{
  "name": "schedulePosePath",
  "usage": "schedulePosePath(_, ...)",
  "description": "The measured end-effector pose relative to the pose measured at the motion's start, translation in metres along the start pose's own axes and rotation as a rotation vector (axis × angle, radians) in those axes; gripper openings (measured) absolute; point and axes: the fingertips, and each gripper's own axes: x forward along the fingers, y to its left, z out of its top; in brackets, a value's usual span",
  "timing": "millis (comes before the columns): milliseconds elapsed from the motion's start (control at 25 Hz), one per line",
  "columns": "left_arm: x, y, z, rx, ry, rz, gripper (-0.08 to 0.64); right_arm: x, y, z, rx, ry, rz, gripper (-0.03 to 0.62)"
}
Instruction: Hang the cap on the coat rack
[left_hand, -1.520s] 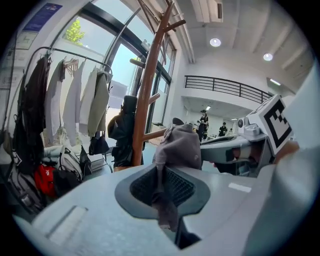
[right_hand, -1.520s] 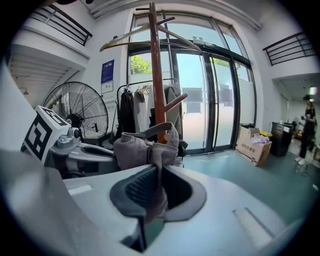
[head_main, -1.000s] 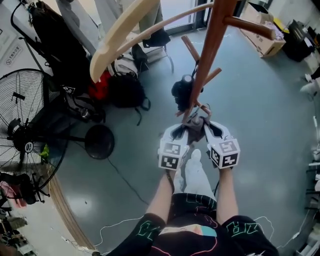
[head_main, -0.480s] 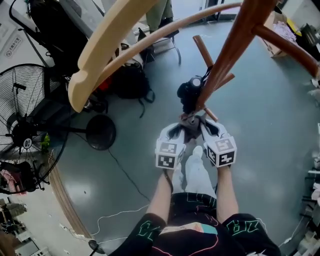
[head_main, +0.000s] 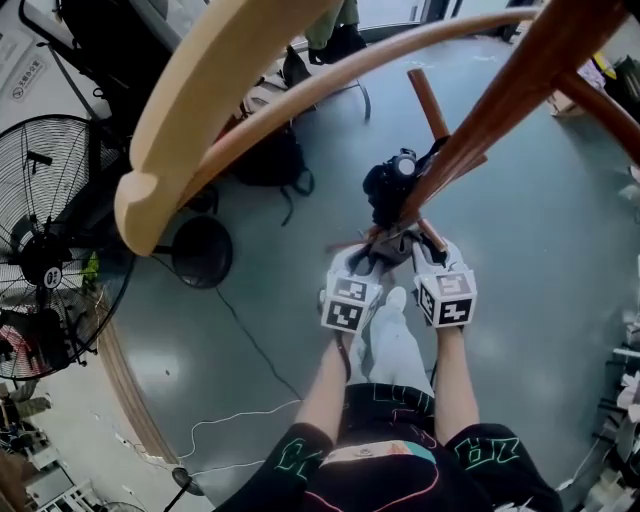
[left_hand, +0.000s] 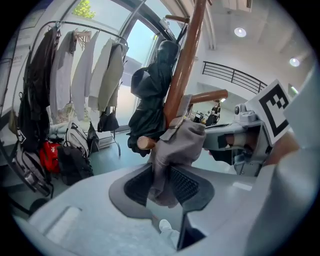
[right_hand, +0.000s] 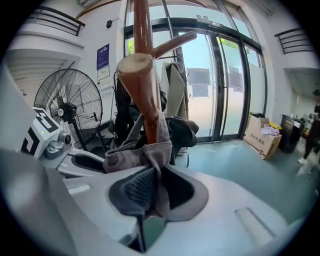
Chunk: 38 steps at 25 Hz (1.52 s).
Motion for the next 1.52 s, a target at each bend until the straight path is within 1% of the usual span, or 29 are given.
schedulePosePath(80,0.0,-0.001,-0.001,-0.001,-0.001,-0.011,0.145,-0.001,-0.004,0.0,0.002,0.0,-0.02,0.079)
schedulePosePath(160,-0.001,-0.001,0.003,0.001,-0.015,-0.022,0.177,-0.003,-0.007,0.0,0.006,-0.002,-0.037,0.103)
schedulePosePath(320,-0.013,-0.004,0.016,0.014,-0.057,-0.055,0.19,-0.011,-0.013,-0.002,0.022,-0.011,-0.065,0.12)
schedulePosePath(440,-0.029,-0.004,0.027,0.021,-0.106,-0.055,0.177,-0.023,-0.014,-0.001,0.044,-0.036,-0.09,0.121)
schedulePosePath(480,-0.035,-0.005,0.031,0.025,-0.123,-0.052,0.162,-0.027,-0.013,-0.001,0.048,-0.045,-0.096,0.121)
schedulePosePath(520,-0.039,-0.005,0.035,0.033,-0.141,-0.05,0.136,-0.03,-0.011,0.0,0.05,-0.054,-0.101,0.121)
schedulePosePath(600,-0.048,-0.007,0.046,0.055,-0.186,-0.045,0.032,-0.038,-0.008,0.003,0.052,-0.079,-0.106,0.121)
schedulePosePath(680,-0.053,-0.007,0.061,0.086,-0.239,-0.035,0.014,-0.046,-0.007,0.011,0.046,-0.122,-0.112,0.12)
schedulePosePath(720,-0.055,-0.008,0.068,0.103,-0.26,-0.031,0.011,-0.052,-0.008,0.018,0.039,-0.149,-0.118,0.116)
schedulePosePath(800,-0.062,-0.013,0.081,0.131,-0.294,-0.027,0.009,-0.068,-0.012,0.033,0.023,-0.21,-0.138,0.039)
schedulePosePath(880,-0.073,-0.018,0.097,0.16,-0.326,-0.024,0.009,-0.085,-0.016,0.049,0.021,-0.266,-0.157,0.005)
schedulePosePath(1040,-0.093,-0.03,0.126,0.213,-0.389,-0.032,0.009,-0.109,-0.019,0.077,0.015,-0.352,-0.191,0.005)
schedulePosePath(1200,-0.11,-0.035,0.161,0.254,-0.463,-0.018,0.009,-0.119,-0.013,0.106,-0.038,-0.4,-0.206,0.004)
schedulePosePath(1360,-0.119,-0.031,0.179,0.28,-0.507,0.016,0.009,-0.131,-0.012,0.128,-0.056,-0.454,-0.216,0.004)
schedulePosePath(1520,-0.127,-0.031,0.204,0.285,-0.566,0.046,0.009,-0.15,-0.02,0.157,-0.083,-0.518,-0.228,0.004)
